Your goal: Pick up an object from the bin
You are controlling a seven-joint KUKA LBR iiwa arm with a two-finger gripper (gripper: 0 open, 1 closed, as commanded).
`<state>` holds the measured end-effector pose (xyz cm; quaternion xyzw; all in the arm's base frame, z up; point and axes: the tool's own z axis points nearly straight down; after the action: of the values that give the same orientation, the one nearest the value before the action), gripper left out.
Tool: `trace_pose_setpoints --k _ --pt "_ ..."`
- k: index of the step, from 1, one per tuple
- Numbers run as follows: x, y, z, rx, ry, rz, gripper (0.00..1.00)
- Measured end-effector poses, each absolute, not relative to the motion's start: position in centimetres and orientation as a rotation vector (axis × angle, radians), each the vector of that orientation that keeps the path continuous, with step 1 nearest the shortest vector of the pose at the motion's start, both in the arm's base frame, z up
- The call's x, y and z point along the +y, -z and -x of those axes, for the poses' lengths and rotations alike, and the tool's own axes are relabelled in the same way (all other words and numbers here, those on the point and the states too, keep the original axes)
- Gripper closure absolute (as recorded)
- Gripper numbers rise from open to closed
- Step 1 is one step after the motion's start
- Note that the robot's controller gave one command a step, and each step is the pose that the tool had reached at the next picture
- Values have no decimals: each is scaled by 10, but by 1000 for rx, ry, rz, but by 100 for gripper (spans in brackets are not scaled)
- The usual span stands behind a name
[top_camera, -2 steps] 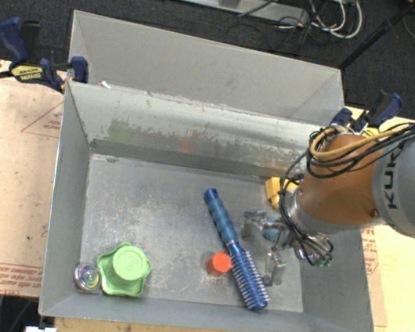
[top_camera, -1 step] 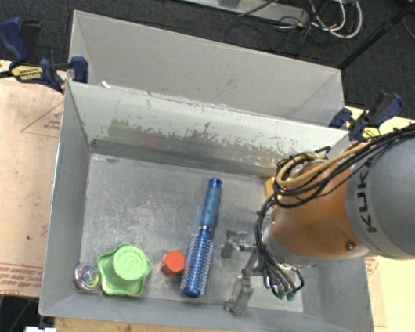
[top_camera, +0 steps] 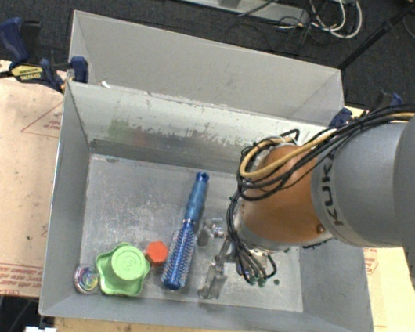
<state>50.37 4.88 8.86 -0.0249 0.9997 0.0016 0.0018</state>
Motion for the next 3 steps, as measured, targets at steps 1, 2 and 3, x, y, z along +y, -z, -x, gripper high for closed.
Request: trace_pose_setpoints --k 1,2,3 --pt "45 -88 -503 3139 -2 73 0" --pt "45 -88 -503 3139 -2 73 0" --pt "45 -88 -503 3139 -1 73 0"
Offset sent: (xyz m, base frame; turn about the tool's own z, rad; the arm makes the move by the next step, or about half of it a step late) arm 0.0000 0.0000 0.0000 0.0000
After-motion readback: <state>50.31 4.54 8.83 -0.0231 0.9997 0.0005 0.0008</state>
